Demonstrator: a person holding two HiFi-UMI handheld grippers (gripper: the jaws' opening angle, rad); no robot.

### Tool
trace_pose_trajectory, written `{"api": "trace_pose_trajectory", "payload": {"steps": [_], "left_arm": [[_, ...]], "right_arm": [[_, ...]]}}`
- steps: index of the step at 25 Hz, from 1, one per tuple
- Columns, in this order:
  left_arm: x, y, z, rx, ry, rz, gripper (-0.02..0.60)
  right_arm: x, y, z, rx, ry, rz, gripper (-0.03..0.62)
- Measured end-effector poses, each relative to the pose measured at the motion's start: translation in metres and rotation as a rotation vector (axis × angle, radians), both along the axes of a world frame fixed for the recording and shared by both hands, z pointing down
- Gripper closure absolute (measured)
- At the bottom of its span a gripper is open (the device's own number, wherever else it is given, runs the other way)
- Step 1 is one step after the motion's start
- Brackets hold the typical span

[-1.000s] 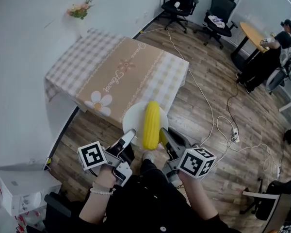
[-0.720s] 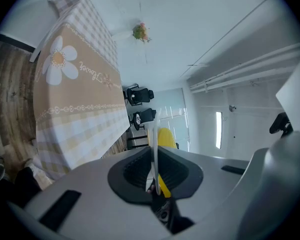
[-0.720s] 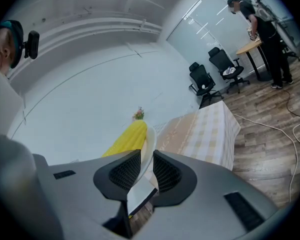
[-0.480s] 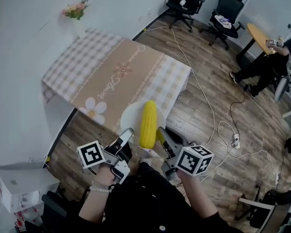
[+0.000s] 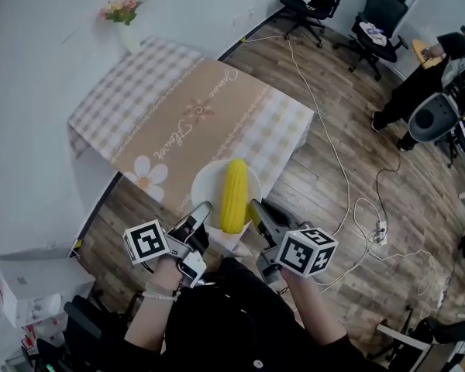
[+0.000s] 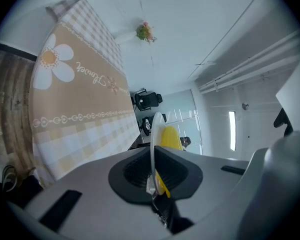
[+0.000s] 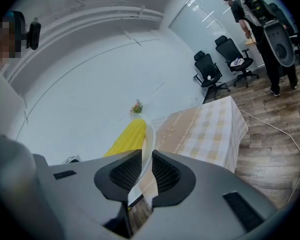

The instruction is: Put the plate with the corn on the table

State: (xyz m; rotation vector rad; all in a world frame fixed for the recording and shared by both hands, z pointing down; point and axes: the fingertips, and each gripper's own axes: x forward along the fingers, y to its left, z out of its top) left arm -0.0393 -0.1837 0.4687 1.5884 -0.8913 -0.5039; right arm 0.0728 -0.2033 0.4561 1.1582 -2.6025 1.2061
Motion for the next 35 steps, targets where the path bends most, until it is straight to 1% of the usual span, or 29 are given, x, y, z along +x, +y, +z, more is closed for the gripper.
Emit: {"api": "trace_pose_trajectory", "payload": {"steps": [2,6,10,16,26,35], "left_arm": [[0.0,-0.007,0.007,-0.017,-0.014,-0.005,0.554],[0.002,-0.018,0.017,-0.023,-0.036,-0.005,0.554],[-0.001,-0.026,0.028,-0.05,-0.069,0.009,0.553],[-0.006,-0.037,0.043,-0.065,-0.128,0.061,0.552],[-0.013,-0.06,0.072,-0.105,-0.184,0.139,0.551],[-0.017,-0.082,0.104,-0.128,-0.245,0.223,0.549]], "right_arm": [[0.001,-0.009,0.005,-0.003,0.004,-0.005,0.5],[0.0,-0.019,0.019,-0.02,0.02,-0.016,0.5],[-0.002,-0.026,0.03,-0.045,0.031,-0.014,0.5],[-0.005,-0.032,0.046,-0.081,0.044,0.006,0.499],[-0.012,-0.048,0.077,-0.146,0.082,0.056,0.497],[-0.018,-0.064,0.112,-0.2,0.141,0.069,0.49]]}}
